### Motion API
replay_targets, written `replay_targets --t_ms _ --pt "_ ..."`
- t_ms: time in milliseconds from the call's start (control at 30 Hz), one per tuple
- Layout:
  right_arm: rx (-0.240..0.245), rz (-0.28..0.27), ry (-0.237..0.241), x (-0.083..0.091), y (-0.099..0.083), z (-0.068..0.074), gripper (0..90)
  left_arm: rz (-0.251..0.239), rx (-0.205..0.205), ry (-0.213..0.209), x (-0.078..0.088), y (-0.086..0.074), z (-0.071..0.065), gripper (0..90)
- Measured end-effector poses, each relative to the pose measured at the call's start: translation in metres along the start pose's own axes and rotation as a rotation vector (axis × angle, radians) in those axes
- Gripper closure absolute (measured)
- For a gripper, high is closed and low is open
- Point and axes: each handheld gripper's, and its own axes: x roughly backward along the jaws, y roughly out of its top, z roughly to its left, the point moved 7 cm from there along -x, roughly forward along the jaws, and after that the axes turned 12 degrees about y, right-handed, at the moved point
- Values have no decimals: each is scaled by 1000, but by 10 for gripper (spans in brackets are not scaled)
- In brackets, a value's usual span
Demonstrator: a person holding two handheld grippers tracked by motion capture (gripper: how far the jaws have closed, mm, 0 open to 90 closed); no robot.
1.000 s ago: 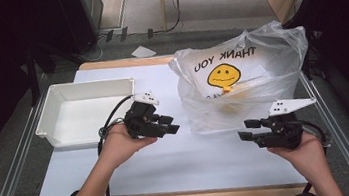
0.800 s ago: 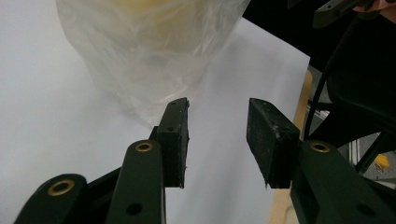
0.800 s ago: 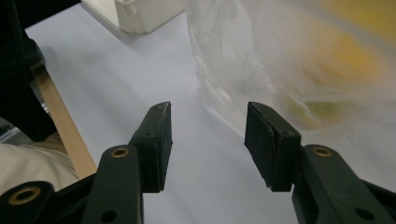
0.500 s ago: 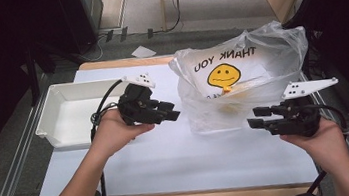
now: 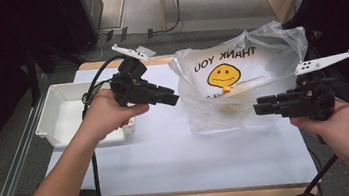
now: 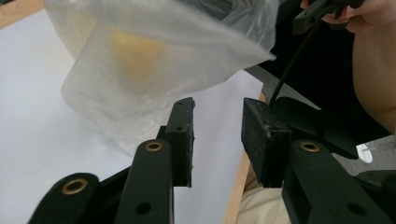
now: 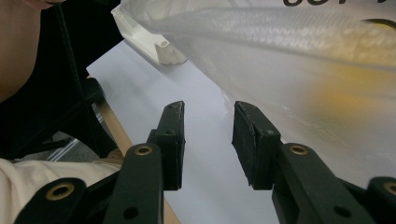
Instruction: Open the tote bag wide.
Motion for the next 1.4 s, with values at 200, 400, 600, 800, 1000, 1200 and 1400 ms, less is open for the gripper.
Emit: replay_targets --t_ms 200,400,600,800,1000,1200,1400 --pt "16 -1 -11 11 16 7 678 -3 -30 2 9 21 -6 706" --pt "30 -11 -8 24 40 11 715 -11 -53 -2 12 49 -11 750" --pt "38 -9 -25 31 63 10 779 -11 -60 11 7 78 -12 802" --pt "32 -17 -81 40 83 -4 898 0 -32 14 -8 95 -5 879" --pt "-23 -32 -133 45 95 -35 900 23 4 17 -30 104 6 900" --pt "-57 -32 -167 45 96 -53 900 45 20 33 -45 104 11 900" --pt "-86 -26 -176 42 90 -66 900 59 31 49 -58 101 15 900"
